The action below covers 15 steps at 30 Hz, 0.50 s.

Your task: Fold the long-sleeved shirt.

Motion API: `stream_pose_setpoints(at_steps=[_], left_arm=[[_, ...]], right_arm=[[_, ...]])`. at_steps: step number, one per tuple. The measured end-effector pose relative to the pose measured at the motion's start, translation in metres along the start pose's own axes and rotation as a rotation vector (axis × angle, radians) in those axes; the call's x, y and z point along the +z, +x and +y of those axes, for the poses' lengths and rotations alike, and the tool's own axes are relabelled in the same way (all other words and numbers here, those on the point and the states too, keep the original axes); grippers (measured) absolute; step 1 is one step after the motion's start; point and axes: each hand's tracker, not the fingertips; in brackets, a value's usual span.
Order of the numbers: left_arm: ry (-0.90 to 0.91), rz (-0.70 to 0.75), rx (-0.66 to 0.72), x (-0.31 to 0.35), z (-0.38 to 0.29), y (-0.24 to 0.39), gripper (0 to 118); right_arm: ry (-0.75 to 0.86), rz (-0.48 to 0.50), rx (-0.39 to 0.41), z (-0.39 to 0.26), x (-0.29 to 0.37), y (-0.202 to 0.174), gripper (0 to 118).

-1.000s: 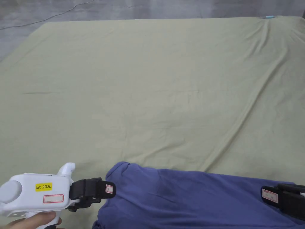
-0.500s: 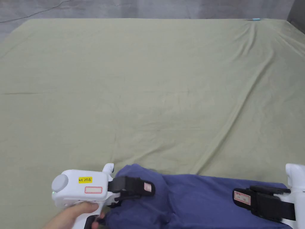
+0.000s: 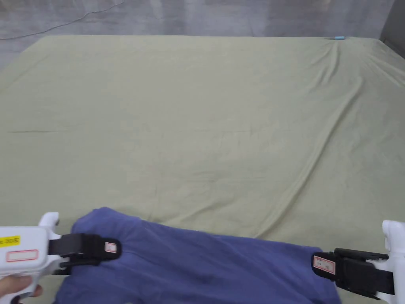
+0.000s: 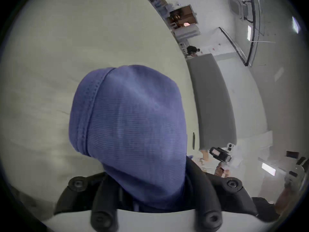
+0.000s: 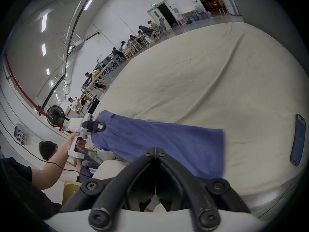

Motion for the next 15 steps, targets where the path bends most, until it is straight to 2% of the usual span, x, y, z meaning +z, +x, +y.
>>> stream_pose_setpoints(at_steps=[2, 4, 8, 11, 15], left_arm=[[0.028, 0.095, 0.004, 0.030, 0.010, -0.004, 19], [0.049, 0.250, -0.006, 0.054, 0.014, -0.003, 19], [0.078, 0.502, -0.054, 0.075, 0.015, 0.013, 19], [0.081, 0.520, -0.088, 0.062, 0.004, 0.042, 19], [0.062, 0.616, -0.184, 0.014, -0.006, 0.097, 19]], right_arm=[[0.004, 0.003, 0.003, 0.000, 0.000, -0.003, 0], [0.005, 0.006, 0.012, 0.000, 0.000, -0.007, 0], [-0.011, -0.023, 0.040, -0.001, -0.004, -0.015, 0], [-0.058, -0.081, 0.014, -0.002, -0.008, -0.016, 0], [-0.079, -0.127, 0.015, -0.003, -0.011, -0.016, 0]])
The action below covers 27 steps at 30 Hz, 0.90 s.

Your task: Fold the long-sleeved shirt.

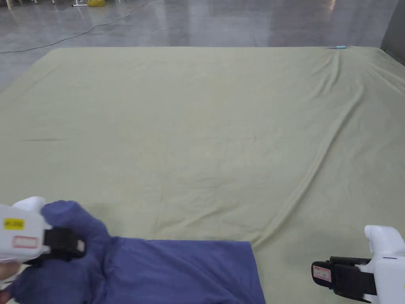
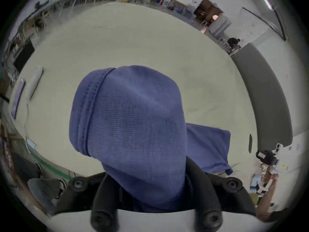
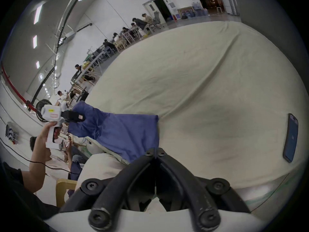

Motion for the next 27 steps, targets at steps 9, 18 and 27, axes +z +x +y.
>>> stream_pose_setpoints(at_steps=[9, 18, 27], left_arm=[[-0.174, -0.127, -0.173, -0.115, -0.005, 0.149, 19], [-0.153, -0.095, -0.205, -0.166, -0.054, 0.211, 118], [-0.017, -0.400, 0.007, -0.101, -0.047, 0.180, 76]], right_arm=[[0.008, -0.008, -0.005, -0.008, 0.014, -0.001, 0], [0.017, -0.040, -0.032, -0.026, 0.036, 0.014, 0], [0.039, 0.010, -0.090, -0.030, 0.036, 0.022, 0]])
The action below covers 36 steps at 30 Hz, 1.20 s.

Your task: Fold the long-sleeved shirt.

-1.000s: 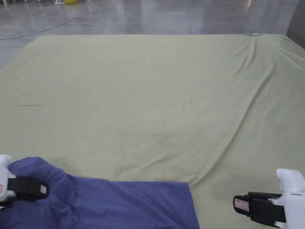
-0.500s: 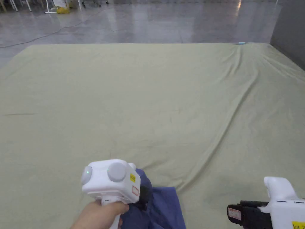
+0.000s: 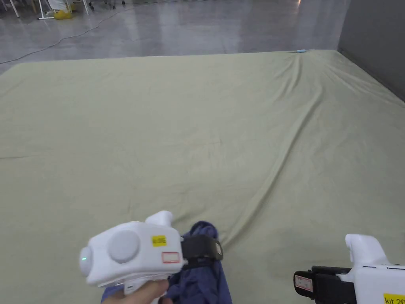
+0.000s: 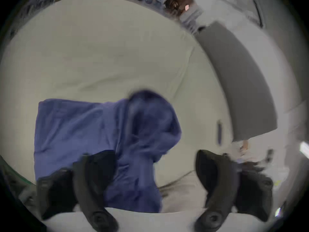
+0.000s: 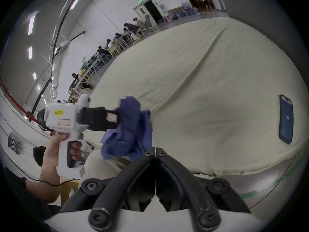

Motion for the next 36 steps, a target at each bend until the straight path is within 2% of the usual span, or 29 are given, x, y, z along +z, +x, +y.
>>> stream_pose_setpoints(at_steps=[1, 3, 6, 8, 12, 15, 18, 22, 26, 28, 31, 34, 36], left_arm=[[0.040, -0.049, 0.027, 0.013, 0.001, -0.007, 54], [0.115, -0.029, 0.029, 0.034, 0.000, -0.008, 5], [0.091, 0.285, -0.104, 0.032, 0.001, -0.011, 4], [0.033, 0.363, -0.164, 0.023, -0.011, 0.005, 4], [-0.093, 0.267, -0.214, -0.033, -0.027, 0.000, 4], [-0.155, 0.314, -0.285, -0.070, -0.049, 0.020, 4], [-0.102, 0.355, -0.367, -0.080, -0.065, 0.052, 4], [-0.175, 0.229, -0.436, -0.102, -0.073, 0.083, 4], [-0.317, 0.169, -0.408, -0.124, -0.080, 0.095, 4], [-0.276, 0.028, -0.344, -0.108, -0.071, 0.095, 4], [-0.187, -0.061, -0.268, -0.055, -0.048, 0.081, 4], [-0.087, -0.025, -0.199, -0.005, -0.015, 0.039, 4], [-0.019, 0.042, -0.139, 0.028, 0.000, 0.011, 4]], right_arm=[[-0.001, 0.007, 0.000, 0.000, 0.000, 0.000, 0], [-0.003, 0.011, 0.005, 0.001, -0.002, 0.000, 0], [-0.004, 0.008, 0.012, 0.002, -0.003, -0.001, 0], [-0.001, 0.014, 0.006, 0.002, -0.004, -0.002, 0], [-0.001, 0.016, 0.001, 0.001, -0.004, -0.002, 0], [-0.005, 0.007, 0.003, 0.000, -0.002, -0.004, 0], [-0.007, -0.010, 0.003, -0.002, 0.003, -0.003, 0], [-0.021, -0.026, 0.001, -0.002, 0.004, -0.001, 0], [-0.028, -0.043, 0.000, 0.000, -0.002, -0.004, 0], [-0.004, -0.041, 0.005, 0.003, -0.001, -0.008, 0], [0.039, -0.016, -0.006, 0.012, 0.001, -0.011, 0], [0.038, -0.003, -0.005, 0.028, -0.013, -0.017, 0], [0.007, 0.030, 0.031, 0.038, -0.031, -0.030, 0]])
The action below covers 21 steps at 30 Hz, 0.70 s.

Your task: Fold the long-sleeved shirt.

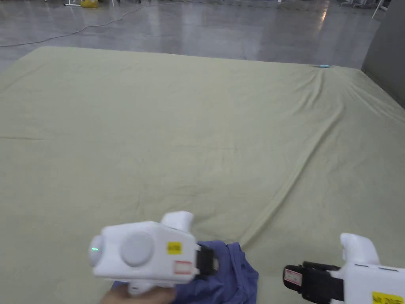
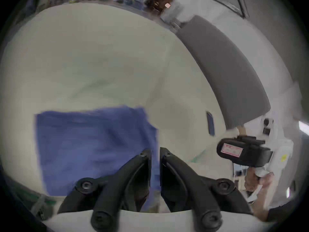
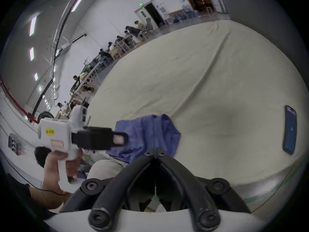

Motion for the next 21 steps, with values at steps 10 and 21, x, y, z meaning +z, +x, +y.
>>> stream_pose_setpoints(at_steps=[10, 21], left_arm=[[0.047, 0.187, 0.201, 0.065, -0.007, -0.123, 4], [-0.011, 0.115, 0.182, 0.043, -0.013, -0.135, 5]], right_arm=[[-0.304, 0.099, -0.013, 0.012, -0.165, -0.033, 0], [-0.328, 0.040, -0.124, 0.004, -0.175, 0.040, 0]])
